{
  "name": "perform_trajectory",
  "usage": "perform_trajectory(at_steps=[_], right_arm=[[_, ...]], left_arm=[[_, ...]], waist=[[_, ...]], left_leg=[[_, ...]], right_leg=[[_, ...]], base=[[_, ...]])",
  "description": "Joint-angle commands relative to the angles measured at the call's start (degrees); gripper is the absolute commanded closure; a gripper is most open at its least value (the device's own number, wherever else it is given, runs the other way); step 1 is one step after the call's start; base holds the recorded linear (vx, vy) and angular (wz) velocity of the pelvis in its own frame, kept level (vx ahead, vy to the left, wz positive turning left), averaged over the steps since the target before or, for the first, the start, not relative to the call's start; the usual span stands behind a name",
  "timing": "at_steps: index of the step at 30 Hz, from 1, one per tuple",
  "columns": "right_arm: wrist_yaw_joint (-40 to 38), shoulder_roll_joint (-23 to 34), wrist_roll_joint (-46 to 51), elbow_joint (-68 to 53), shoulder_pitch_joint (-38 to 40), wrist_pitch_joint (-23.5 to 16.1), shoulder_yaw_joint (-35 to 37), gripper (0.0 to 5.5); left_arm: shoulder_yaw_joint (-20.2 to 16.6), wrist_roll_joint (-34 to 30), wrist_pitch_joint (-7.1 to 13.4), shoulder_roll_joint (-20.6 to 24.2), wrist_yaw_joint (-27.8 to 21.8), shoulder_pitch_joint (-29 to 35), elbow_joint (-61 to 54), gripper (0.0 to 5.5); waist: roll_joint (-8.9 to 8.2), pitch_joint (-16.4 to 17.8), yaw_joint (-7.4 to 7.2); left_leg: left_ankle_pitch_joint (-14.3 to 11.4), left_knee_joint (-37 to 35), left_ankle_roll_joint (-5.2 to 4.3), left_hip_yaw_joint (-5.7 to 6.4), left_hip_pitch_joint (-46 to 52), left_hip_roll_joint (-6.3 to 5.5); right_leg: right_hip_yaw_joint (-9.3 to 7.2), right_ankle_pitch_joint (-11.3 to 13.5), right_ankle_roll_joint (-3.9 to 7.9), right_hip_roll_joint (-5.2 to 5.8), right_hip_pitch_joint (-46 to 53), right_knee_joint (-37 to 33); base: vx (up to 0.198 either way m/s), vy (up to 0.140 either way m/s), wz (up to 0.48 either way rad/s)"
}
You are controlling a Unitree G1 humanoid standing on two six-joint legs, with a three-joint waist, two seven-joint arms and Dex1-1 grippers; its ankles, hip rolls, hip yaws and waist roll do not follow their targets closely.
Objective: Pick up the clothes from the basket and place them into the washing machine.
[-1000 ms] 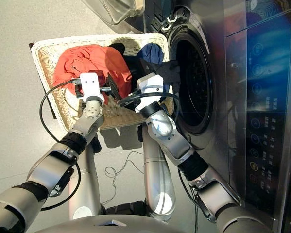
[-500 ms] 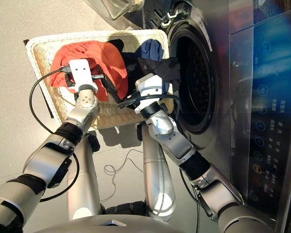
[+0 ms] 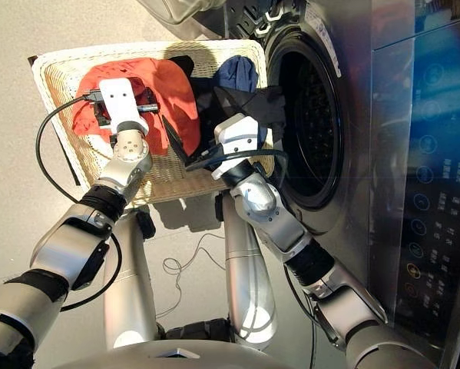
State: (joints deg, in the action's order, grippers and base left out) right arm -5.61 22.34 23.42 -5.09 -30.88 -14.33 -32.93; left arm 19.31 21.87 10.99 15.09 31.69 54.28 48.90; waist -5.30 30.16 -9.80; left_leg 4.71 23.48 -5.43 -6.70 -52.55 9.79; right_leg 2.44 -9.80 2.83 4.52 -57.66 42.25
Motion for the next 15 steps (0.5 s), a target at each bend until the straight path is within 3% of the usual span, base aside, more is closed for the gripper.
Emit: perform_trajectory(at_steps=[1,2,4,5,15], right_arm=[[1.0,0.9,0.6,-5.9,0.8,-4.8,-0.2,0.00],[0.9,1.1,0.5,-6.0,0.8,-4.9,-0.2,0.00],[0.6,1.0,0.7,-5.9,1.0,-5.0,-0.1,0.00],[0.5,0.8,0.8,-5.6,1.1,-5.1,0.1,0.00],[-1.1,0.8,-2.2,-3.1,2.4,-5.5,1.6,0.00]], left_arm=[[-1.0,-0.4,3.9,-0.7,0.7,3.0,1.4,2.78],[-0.9,-1.2,4.0,-0.7,1.2,2.8,1.0,3.86],[-0.7,-1.9,4.0,-0.6,1.6,2.5,0.7,5.24],[-0.6,-2.7,4.0,-0.4,2.1,2.4,0.2,5.50],[-0.8,-7.9,5.6,0.1,4.1,-4.6,-11.2,5.50]], waist=[[-0.32,-3.5,-0.87],[-0.31,-3.6,-0.78],[-0.27,-3.7,-0.80],[-0.23,-3.7,-0.84],[0.34,-3.4,0.14]], left_leg=[[-11.1,13.4,-0.19,3.68,-2.6,0.65],[-11.0,13.3,-0.19,3.68,-2.7,0.59],[-10.9,13.1,-0.21,3.73,-2.7,0.54],[-10.8,13.0,-0.24,3.81,-2.7,0.47],[-9.9,9.7,-0.18,3.48,0.4,-0.31]], right_leg=[[0.95,11.7,5.18,1.08,-0.3,-10.8],[0.87,11.7,5.17,1.06,-0.3,-11.0],[0.86,11.7,5.17,1.07,-0.4,-11.0],[0.82,11.8,5.17,1.11,-0.3,-11.2],[0.74,12.1,5.25,1.40,2.3,-13.4]], base=[[0.000,0.000,0.000],[0.000,0.000,0.000],[0.000,0.000,0.000],[0.000,0.000,0.000],[0.000,0.000,0.000]])
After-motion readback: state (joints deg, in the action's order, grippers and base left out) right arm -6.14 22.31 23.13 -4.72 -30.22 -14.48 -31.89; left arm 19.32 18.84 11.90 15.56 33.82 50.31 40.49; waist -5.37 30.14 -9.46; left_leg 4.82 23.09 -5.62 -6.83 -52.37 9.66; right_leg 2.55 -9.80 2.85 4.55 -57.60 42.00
